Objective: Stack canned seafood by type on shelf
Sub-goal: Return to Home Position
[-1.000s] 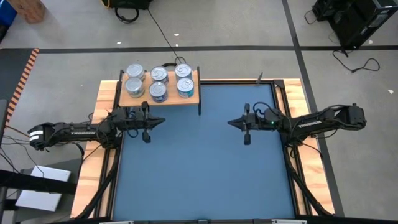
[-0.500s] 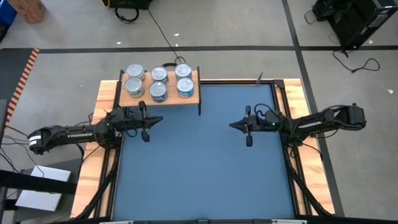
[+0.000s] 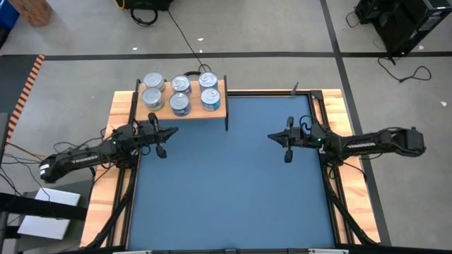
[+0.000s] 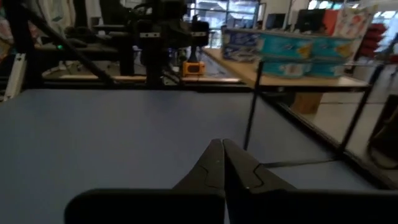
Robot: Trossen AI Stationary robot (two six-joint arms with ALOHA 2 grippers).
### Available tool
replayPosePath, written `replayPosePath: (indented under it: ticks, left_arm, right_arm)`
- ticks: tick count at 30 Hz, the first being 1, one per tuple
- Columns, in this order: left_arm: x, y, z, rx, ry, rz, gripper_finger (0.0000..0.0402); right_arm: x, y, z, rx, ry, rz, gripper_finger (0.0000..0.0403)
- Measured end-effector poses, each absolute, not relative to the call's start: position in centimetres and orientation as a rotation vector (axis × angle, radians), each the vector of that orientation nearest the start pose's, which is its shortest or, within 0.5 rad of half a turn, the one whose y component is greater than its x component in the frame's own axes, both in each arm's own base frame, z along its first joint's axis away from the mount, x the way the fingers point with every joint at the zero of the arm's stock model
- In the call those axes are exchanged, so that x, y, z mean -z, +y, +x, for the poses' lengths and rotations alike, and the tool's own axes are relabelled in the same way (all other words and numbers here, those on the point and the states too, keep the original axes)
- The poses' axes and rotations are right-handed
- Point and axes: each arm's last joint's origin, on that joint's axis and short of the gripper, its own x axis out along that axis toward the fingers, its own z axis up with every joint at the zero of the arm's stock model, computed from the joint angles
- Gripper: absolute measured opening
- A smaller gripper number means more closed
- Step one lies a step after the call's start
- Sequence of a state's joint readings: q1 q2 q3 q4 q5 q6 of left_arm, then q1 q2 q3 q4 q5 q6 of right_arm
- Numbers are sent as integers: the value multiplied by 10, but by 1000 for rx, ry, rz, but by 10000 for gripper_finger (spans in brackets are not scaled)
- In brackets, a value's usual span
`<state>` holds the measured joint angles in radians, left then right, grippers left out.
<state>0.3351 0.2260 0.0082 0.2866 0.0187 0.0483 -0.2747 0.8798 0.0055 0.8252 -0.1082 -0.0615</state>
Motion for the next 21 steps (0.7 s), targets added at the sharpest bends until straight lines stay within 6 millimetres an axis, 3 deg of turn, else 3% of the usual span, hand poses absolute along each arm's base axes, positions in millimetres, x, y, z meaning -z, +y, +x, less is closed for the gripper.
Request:
replayPosePath:
  ticks: [10,21]
  left_arm:
    - [-171,34,91,-423,-52,25,2]
    - [-168,36,90,-466,-32,0,2]
  right_arm:
    - [-153,-42,136,283,107,-83,0]
    - [-149,-46,133,394,155,-68,0]
